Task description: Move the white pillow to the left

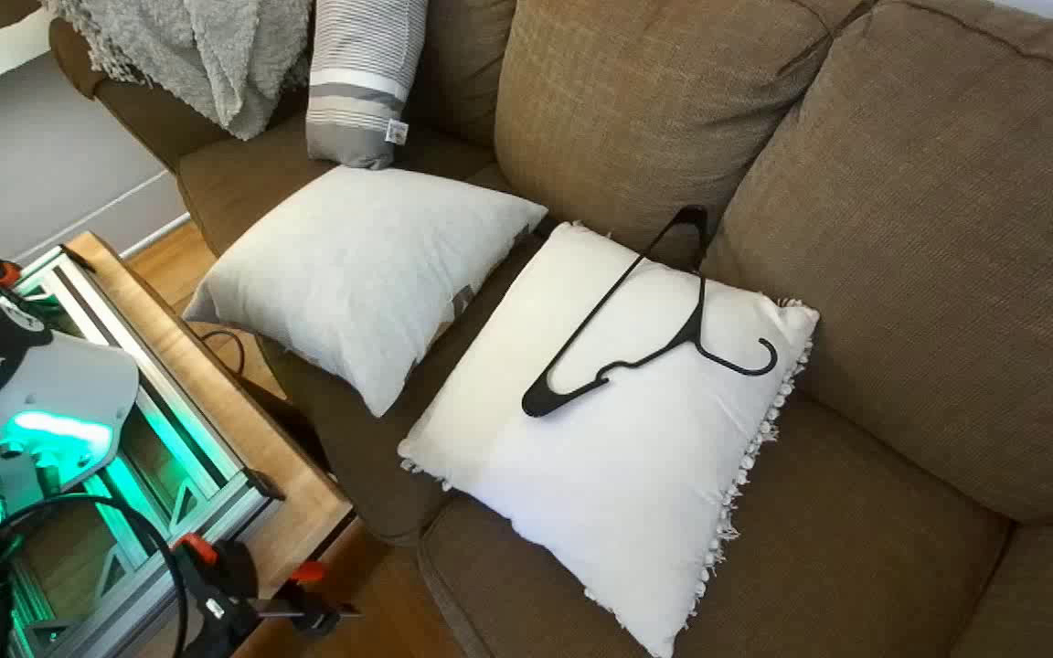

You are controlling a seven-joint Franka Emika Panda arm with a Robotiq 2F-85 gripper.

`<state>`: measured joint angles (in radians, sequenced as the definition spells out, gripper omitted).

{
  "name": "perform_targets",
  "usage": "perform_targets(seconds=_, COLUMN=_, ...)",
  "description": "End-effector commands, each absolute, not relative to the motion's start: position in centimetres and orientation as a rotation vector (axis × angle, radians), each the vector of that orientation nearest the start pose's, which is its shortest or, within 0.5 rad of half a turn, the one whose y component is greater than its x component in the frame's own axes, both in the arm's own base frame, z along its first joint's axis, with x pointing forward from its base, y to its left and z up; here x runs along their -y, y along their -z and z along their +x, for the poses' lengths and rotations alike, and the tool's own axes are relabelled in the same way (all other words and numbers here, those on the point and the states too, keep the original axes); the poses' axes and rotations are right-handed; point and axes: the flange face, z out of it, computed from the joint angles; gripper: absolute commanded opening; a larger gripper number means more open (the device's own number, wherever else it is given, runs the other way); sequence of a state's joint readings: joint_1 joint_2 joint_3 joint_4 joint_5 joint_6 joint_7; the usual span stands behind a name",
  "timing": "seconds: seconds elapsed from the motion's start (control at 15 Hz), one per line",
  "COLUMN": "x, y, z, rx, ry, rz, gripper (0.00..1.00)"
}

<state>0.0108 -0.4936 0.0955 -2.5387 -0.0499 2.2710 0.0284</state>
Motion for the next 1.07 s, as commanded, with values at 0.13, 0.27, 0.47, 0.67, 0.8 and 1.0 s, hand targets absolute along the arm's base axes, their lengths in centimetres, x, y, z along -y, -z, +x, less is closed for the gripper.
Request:
perform_targets(seconds=0.13, x=-4.4, y=-46.3, z=41.0, rx=0.159, ry=0.363, rz=-3.189, gripper=1.00)
perform_targets(seconds=0.27, x=-4.4, y=-46.3, z=41.0, rx=0.159, ry=0.363, rz=-3.189, gripper=1.00)
perform_targets(seconds=0.47, x=-4.4, y=-46.3, z=41.0, rx=0.159, ry=0.363, rz=-3.190, gripper=1.00)
perform_targets(seconds=0.67, x=-3.5, y=-45.6, z=41.2, rx=0.157, ry=0.371, rz=-3.140, gripper=1.00)
perform_targets(seconds=0.8, x=-1.9, y=-43.1, z=42.0, rx=0.188, ry=0.380, rz=-3.052, gripper=1.00)
perform_targets(seconds=1.0, x=1.1, y=-37.3, z=43.8, rx=0.242, ry=0.344, rz=-2.934, gripper=1.00)
